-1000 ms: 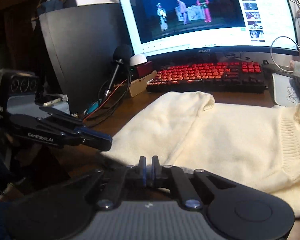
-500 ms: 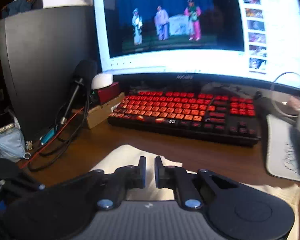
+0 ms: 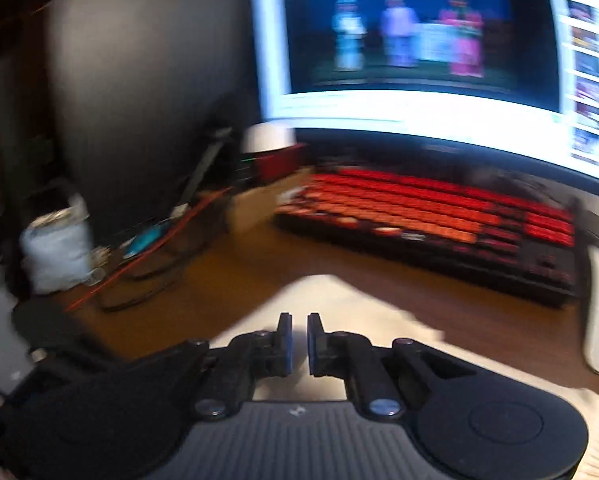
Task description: Fold clothes
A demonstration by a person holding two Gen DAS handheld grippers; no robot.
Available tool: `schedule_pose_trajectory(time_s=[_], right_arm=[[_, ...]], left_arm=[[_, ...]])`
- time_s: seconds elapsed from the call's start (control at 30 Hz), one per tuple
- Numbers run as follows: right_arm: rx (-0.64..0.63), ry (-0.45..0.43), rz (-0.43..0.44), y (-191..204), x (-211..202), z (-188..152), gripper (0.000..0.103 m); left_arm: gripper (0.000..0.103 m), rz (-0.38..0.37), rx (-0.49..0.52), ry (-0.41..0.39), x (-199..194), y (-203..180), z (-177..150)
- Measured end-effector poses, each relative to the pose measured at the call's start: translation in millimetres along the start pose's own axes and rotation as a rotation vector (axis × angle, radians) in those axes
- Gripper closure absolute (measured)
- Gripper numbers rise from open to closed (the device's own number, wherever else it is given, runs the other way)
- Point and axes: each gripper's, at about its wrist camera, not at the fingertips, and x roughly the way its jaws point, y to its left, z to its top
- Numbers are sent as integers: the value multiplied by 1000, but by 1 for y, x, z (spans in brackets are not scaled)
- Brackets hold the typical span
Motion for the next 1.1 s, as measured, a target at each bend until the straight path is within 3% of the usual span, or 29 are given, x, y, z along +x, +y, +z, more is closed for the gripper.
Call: schedule_pose_trajectory(time_s=[0.17,0.33,0.47,0.7,0.8,0.97,1.1], right_arm=[[-5,37,-5,4,10,-7,96],[-127,48,-60,23,5,-7,96],[-68,65,18,27,-3,-10,96],[-30,55,9,25,-12,-12,96],[-57,29,-35,19,-7,-4,96],[15,22,-58,-14,15,8,101],[73,-5,-50,-22,24,19,95]], left_arm=[[86,-7,-9,0,-4,-1,-2],[86,-14,-38,-1,-5,2,-1],[86,-36,-45,13,-12,2,-1],[86,-75,-153,23,-25,16,-4],[86,-66,-151,26,-23,16,-3],[86,-84,-167,27,-19,18,-6],[86,-82,-175,21,-20,18,-7]])
